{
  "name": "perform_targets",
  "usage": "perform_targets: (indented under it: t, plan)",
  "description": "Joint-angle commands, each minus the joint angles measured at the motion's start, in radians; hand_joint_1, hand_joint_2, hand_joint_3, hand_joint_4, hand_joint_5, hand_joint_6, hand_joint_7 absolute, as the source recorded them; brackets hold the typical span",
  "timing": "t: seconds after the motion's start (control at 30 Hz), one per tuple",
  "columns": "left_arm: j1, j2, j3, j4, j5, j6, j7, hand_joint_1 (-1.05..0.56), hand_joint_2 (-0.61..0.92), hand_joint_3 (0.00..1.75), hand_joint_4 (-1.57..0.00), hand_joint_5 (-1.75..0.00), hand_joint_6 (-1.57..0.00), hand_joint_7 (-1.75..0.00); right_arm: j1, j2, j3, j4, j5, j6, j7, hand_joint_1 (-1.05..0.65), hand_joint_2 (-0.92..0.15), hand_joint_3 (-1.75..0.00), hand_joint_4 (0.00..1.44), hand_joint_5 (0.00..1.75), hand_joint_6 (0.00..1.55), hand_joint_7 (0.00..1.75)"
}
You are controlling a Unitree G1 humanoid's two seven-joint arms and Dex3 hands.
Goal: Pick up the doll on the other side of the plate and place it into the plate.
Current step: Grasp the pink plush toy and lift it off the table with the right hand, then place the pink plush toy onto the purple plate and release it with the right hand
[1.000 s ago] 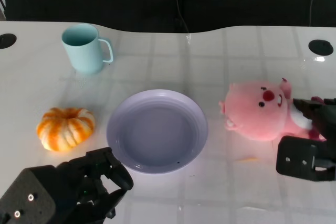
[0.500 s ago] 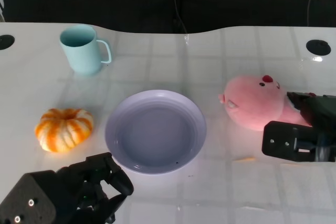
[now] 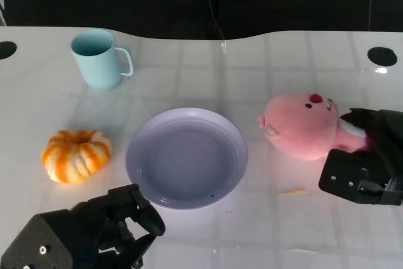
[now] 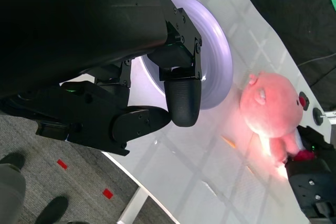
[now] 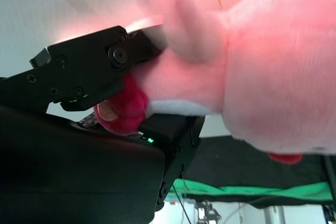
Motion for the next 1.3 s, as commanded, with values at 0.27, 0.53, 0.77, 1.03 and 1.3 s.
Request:
perform_targets:
  t: [0.27,0.53,0.77,1.03,1.3]
  plan:
    - [0.016,0.033,0.021,-0.007,0.000,-0.009,-0.009,-0.15,0.83,0.68,-0.58,-1.66,-0.54,-1.44,0.090,-0.002,-0.040,-0.152,0.039,0.063,-0.008,-0.18,-0.50,-0.98,0.84,1.75,0.78,1.54]
    - [0.027,0.033,0.038,-0.002,-0.013,-0.005,-0.008,-0.17,0.83,0.69,-0.57,-1.64,-0.55,-1.39,0.129,0.034,-0.103,-0.281,0.119,0.038,-0.023,-0.17,-0.35,-1.32,0.89,1.75,0.77,1.72]
    - [0.042,0.028,0.034,-0.013,-0.025,-0.014,-0.015,-0.17,0.88,0.61,-0.55,-1.65,-0.55,-1.38,0.152,0.064,-0.154,-0.456,0.180,0.064,0.054,-0.17,-0.34,-1.38,0.93,1.75,0.80,1.75]
    - [0.039,0.026,0.017,-0.008,-0.001,-0.023,-0.001,-0.17,0.89,0.57,-0.56,-1.64,-0.56,-1.36,0.122,0.123,-0.173,-0.553,0.240,0.083,0.143,-0.16,-0.29,-1.42,0.96,1.75,0.80,1.75]
    - [0.031,0.014,0.002,-0.004,0.002,-0.020,0.001,-0.16,0.90,0.57,-0.56,-1.64,-0.57,-1.36,0.047,0.207,-0.110,-0.589,0.207,0.144,0.215,-0.14,-0.30,-1.40,0.97,1.75,0.79,1.75]
